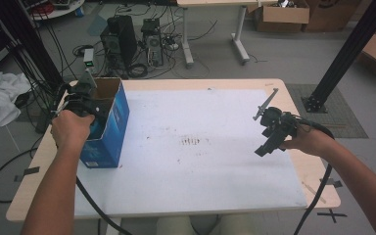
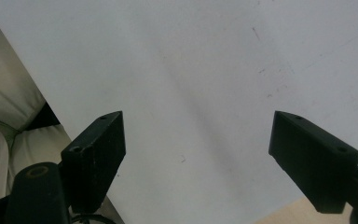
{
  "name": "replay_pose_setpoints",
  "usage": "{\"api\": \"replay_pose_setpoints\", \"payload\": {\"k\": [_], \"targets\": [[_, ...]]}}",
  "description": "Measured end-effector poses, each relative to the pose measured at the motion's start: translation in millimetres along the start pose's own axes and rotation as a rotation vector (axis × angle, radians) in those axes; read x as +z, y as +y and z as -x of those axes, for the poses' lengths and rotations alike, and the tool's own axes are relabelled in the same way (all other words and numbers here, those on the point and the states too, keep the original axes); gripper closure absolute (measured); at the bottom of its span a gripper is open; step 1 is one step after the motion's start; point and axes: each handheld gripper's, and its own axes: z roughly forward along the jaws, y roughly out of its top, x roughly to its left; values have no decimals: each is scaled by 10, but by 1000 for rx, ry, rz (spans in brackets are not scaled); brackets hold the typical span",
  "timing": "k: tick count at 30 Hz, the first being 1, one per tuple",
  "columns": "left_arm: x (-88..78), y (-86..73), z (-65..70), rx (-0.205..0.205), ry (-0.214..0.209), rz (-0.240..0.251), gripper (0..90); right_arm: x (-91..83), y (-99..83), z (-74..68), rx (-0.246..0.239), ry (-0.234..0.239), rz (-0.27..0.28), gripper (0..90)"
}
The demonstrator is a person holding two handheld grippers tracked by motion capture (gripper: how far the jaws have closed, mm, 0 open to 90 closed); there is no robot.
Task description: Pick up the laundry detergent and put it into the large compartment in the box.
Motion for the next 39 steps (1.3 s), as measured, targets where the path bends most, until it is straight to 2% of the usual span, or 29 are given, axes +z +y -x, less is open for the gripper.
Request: {"api": "replay_pose_setpoints", "payload": {"k": [12, 19, 24, 33, 39], "targets": [[-42, -10, -10, -10, -22, 9, 315, 11, -3, -8, -3, 8, -3, 186], [-120, -24, -26, -17, -37, 25, 271, 12, 15, -24, -7, 12, -4, 187], [-213, -43, -53, -31, -36, 46, 262, 6, 21, -37, -11, 10, 2, 184], [-346, -73, -40, -26, -33, 74, 254, -12, 17, -52, -10, 7, 9, 184], [-465, -67, -4, -23, 2, 87, 246, -28, 3, -61, -19, 5, 14, 185]]}}
